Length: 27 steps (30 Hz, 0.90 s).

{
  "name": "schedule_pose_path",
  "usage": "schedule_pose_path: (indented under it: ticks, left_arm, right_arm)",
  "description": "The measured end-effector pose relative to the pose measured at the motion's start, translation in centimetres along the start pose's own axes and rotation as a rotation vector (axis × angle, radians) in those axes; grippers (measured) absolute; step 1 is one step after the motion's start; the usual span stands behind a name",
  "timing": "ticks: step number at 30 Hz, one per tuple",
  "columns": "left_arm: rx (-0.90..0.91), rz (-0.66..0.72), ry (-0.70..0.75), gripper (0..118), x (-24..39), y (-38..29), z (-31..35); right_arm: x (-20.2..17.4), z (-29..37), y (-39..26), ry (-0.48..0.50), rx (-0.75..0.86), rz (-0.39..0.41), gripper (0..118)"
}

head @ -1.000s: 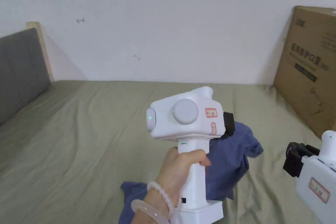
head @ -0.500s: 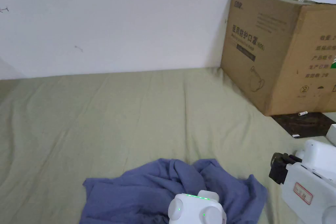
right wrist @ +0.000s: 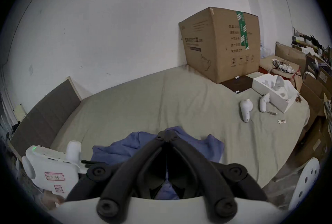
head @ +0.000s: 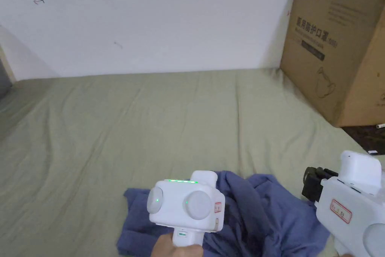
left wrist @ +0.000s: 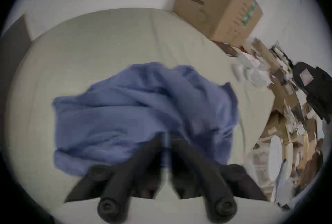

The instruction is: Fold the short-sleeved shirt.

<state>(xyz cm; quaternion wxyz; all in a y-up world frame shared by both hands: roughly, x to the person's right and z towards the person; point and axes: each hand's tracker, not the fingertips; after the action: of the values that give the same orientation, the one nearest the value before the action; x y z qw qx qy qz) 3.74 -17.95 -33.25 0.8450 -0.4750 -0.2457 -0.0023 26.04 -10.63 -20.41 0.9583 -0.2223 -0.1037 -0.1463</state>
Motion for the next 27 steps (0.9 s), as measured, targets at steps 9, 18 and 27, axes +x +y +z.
schedule_pose_path:
  ticks: [9, 18, 27]
  left_arm:
    - [-0.013, 0.148, 0.094, 2, -9.1, -4.2, 0.0]
    - [0.028, 0.297, 0.276, 87, -19.5, 5.9, -2.4]
    - [-0.087, 0.217, 0.29, 50, -19.7, 4.4, -7.5]
  right_arm:
    - [-2.7, -3.5, -2.5, 0.04, -0.102, 0.033, 0]
    - [-3.4, -7.8, -2.8, 0.038, -0.164, 0.063, 0]
    - [-2.8, -10.4, -4.0, 0.018, -0.239, 0.077, 0]
